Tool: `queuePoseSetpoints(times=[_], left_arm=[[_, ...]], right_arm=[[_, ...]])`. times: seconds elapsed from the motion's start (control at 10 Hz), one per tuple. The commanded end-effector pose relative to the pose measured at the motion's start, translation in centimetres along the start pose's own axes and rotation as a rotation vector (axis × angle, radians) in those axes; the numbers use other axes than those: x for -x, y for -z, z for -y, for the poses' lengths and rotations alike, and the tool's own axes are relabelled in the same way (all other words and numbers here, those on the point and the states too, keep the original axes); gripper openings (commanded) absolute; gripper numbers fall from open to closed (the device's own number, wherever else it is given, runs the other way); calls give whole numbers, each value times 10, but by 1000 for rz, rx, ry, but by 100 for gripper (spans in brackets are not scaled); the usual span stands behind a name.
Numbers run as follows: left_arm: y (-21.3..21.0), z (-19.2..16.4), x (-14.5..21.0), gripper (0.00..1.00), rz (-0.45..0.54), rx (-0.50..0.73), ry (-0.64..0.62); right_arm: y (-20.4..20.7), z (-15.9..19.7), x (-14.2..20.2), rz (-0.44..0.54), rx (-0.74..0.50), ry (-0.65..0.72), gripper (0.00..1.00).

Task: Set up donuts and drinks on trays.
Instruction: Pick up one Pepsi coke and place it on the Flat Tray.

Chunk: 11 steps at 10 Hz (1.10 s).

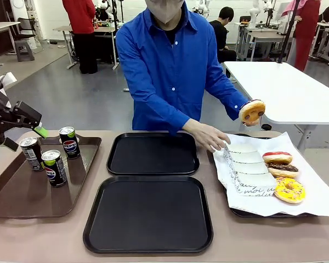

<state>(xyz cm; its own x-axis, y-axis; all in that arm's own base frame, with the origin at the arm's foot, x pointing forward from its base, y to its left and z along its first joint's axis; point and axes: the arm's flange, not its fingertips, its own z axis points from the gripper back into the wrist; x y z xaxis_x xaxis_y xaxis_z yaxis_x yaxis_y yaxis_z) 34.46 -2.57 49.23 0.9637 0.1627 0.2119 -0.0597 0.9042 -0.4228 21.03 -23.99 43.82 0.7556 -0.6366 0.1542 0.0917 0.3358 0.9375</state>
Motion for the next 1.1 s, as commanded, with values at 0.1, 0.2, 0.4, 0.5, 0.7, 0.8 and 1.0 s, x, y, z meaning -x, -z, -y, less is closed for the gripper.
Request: queuePoseSetpoints(times=[0.1, 0.2, 0.4, 0.5, 0.7, 0.8, 1.0], left_arm=[[3, 2, 0, 100, 6, -11, -14], [0, -1, 0, 100, -1, 2, -1], [10, 19, -9, 100, -16, -203, 68], [15, 29, -16, 100, -11, -279, 72], [32, 49, -34, 100, -23, -392, 57], [44, 58, -47, 100, -36, -454, 51], [66, 64, -68, 100, -63, -505, 47]], right_arm=[[1, 0, -3, 11, -29, -20, 100], [1, 0, -3, 11, -29, -20, 100], [1, 0, -3, 11, -29, -20, 100], [1, 0, -3, 11, -29, -20, 100], [1, 0, -3, 11, -29, -20, 100], [1, 0, -3, 11, -29, -20, 100], [1, 0, -3, 11, -29, -20, 100]])
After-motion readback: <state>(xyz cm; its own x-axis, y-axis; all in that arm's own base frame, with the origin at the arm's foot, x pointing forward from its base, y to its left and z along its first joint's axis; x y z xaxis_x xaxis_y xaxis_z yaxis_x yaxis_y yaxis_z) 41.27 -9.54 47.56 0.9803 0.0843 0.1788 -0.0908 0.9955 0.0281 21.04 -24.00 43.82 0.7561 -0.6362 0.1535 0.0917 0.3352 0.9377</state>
